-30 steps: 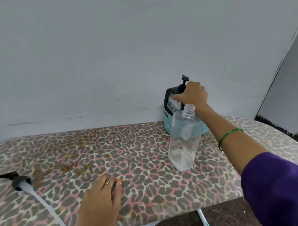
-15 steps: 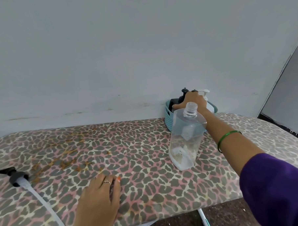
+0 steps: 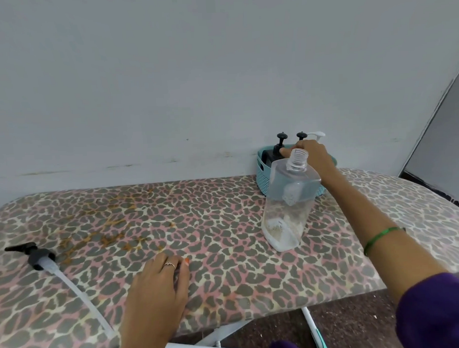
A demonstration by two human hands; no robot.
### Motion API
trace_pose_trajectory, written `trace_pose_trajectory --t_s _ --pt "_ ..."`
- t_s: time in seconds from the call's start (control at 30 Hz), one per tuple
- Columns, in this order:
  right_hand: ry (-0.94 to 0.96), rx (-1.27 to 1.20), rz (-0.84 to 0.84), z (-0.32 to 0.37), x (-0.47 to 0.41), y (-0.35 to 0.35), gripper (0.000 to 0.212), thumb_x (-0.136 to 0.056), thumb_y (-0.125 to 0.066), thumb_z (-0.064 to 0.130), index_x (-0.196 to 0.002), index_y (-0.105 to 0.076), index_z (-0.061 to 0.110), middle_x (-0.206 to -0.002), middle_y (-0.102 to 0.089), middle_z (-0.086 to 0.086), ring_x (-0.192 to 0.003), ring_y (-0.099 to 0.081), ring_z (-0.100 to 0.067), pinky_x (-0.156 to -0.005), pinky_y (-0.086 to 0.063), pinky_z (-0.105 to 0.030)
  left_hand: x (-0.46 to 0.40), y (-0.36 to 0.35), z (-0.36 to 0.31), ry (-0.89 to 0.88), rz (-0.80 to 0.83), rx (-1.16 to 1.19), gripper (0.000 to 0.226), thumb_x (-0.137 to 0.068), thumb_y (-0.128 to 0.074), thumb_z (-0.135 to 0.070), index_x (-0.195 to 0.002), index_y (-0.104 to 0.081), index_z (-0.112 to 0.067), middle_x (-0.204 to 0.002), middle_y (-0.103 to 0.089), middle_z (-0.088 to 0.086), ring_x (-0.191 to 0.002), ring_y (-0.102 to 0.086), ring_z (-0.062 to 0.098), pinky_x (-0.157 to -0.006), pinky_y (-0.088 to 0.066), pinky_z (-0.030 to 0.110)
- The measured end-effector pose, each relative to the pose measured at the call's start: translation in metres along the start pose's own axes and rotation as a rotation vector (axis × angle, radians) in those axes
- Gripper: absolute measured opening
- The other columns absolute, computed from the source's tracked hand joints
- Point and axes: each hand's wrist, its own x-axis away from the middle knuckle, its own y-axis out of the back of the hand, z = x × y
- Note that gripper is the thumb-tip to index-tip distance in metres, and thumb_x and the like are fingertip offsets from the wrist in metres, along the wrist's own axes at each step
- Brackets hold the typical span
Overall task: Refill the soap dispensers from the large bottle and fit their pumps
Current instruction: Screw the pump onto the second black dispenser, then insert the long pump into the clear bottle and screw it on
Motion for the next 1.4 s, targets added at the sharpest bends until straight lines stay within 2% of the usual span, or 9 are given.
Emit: trace_pose_trajectory --t_s 0.17,0.33,0.47,0.53,0.6,0.8,0.97,1.2,1.4 --pt "-0.160 -0.816 -0.147 0.012 0.082 0.024 0.062 -0.087 -0.047 0.066 -0.100 -0.068 0.010 -0.093 -0.071 -0.006 -0.084 -0.065 -0.016 -0.074 -0.052 -0.027 0.002 0.006 -0.007 0.021 0.019 0.009 0.013 -0.094 -0.060 -0.023 -0.088 -0.069 -0.016 -0.082 -0.057 -0.008 -0.074 -0.057 0.016 -0.066 -0.051 0.036" --pt "-0.018 -0.829 0.105 0.011 0.145 0.009 0.119 -0.044 -0.065 0.087 -0.144 -0.037 0.029 -0.142 -0.048 0.004 -0.126 -0.049 -0.012 -0.103 -0.041 -0.035 0.003 0.008 -0.008 0.020 0.008 -0.001 0.019 -0.095 -0.057 -0.026 -0.089 -0.071 -0.014 -0.082 -0.059 -0.006 -0.072 -0.057 0.016 -0.064 -0.051 0.035" --pt "-0.008 -0.739 0.094 0.021 0.157 -0.011 0.087 -0.064 -0.087 0.037 -0.133 -0.034 0.034 -0.117 -0.051 0.024 -0.102 -0.054 0.013 -0.086 -0.047 -0.013 0.004 0.006 -0.005 0.005 -0.001 -0.001 0.023 -0.096 -0.055 -0.026 -0.087 -0.070 -0.012 -0.080 -0.058 -0.004 -0.072 -0.056 0.017 -0.063 -0.050 0.035" --pt "-0.060 -0.735 0.039 0.026 0.155 -0.016 0.074 -0.070 -0.085 0.027 -0.129 -0.039 0.030 -0.115 -0.056 0.017 -0.101 -0.057 0.005 -0.086 -0.050 -0.017 0.004 0.006 -0.005 0.003 0.004 0.000 0.025 -0.097 -0.052 -0.027 -0.088 -0.069 -0.012 -0.080 -0.057 -0.004 -0.072 -0.054 0.017 -0.064 -0.048 0.035" --pt "-0.083 -0.732 0.006 0.027 0.153 -0.021 0.079 -0.068 -0.086 0.031 -0.135 -0.043 0.024 -0.121 -0.061 0.003 -0.106 -0.062 -0.010 -0.092 -0.053 -0.032 0.004 0.006 -0.004 -0.001 0.004 0.000 0.027 -0.098 -0.050 -0.028 -0.087 -0.069 -0.012 -0.080 -0.056 -0.004 -0.072 -0.053 0.016 -0.064 -0.047 0.035" --pt "-0.024 -0.828 0.113 0.060 0.164 -0.028 0.056 -0.074 -0.083 0.022 -0.120 -0.052 0.026 -0.112 -0.068 0.002 -0.099 -0.068 -0.011 -0.088 -0.054 -0.032 0.006 0.011 -0.007 0.003 0.027 0.053 0.027 -0.099 -0.048 -0.029 -0.101 -0.070 -0.011 -0.090 -0.062 -0.002 -0.080 -0.057 0.017 -0.069 -0.048 0.033" --pt "-0.005 -0.835 0.223 0.090 0.174 -0.051 0.082 -0.062 -0.088 0.040 -0.131 -0.049 0.017 -0.119 -0.066 -0.001 -0.107 -0.065 -0.016 -0.096 -0.052 -0.043 0.008 0.017 -0.009 0.049 0.014 0.228 0.035 -0.102 -0.045 -0.027 -0.128 -0.058 -0.008 -0.122 -0.062 0.004 -0.102 -0.062 0.017 -0.084 -0.050 0.030" --pt "0.042 -0.860 0.232 0.096 0.181 -0.066 0.060 -0.073 -0.083 0.019 -0.125 -0.053 0.022 -0.116 -0.068 0.002 -0.104 -0.066 -0.011 -0.095 -0.053 -0.040 0.007 0.011 -0.001 -0.016 -0.026 0.121 0.026 -0.101 -0.047 -0.024 -0.109 -0.067 -0.009 -0.094 -0.064 0.002 -0.081 -0.059 0.017 -0.067 -0.041 0.026" --pt "0.047 -0.791 0.181 0.090 0.181 -0.059 0.073 -0.067 -0.085 0.038 -0.129 -0.048 0.025 -0.120 -0.063 0.007 -0.109 -0.062 -0.007 -0.099 -0.050 -0.037 0.002 0.011 -0.009 -0.064 -0.012 0.135 0.036 -0.102 -0.038 -0.030 -0.116 -0.063 -0.008 -0.103 -0.065 0.004 -0.089 -0.061 0.019 -0.072 -0.046 0.026"
